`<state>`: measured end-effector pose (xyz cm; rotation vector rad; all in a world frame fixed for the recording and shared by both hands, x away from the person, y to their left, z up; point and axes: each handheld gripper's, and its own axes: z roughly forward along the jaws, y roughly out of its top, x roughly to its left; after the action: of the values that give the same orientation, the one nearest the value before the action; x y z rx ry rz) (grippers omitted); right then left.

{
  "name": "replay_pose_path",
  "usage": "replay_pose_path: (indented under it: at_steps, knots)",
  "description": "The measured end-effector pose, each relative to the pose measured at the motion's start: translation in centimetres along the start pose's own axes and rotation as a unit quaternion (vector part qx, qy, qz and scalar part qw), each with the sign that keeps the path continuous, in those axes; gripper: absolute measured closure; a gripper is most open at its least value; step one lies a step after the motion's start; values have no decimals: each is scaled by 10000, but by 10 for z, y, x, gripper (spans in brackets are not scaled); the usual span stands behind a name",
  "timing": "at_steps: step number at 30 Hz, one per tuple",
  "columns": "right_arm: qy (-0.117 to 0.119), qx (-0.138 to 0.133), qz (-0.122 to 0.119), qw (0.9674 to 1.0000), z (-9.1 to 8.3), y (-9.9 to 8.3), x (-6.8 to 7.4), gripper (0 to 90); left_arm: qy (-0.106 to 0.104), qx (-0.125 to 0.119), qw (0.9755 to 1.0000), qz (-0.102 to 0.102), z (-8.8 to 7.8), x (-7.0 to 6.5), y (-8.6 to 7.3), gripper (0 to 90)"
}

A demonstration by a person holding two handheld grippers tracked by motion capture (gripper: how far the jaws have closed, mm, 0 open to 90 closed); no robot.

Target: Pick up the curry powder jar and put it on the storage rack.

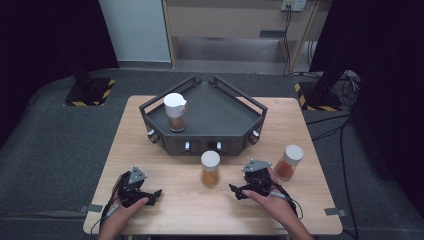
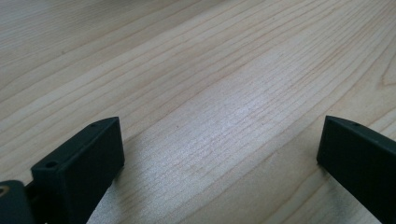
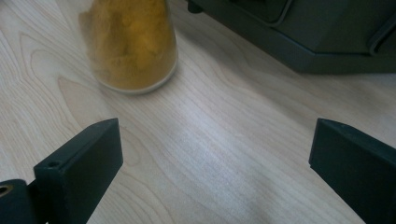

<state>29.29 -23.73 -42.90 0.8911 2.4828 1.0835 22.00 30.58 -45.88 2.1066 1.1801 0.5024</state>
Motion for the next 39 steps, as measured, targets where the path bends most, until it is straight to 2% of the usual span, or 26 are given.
replay_pose_path:
  at_steps: [21,39]
  knots:
    - [-49,-96,-157,9998,-11,21,-2,30,-6,-1,10000,-14,0,0,0,0]
    - [-12,-125,-265,9996,-12,37,5,32,14,-4,10000,-24,0,-1,0,0]
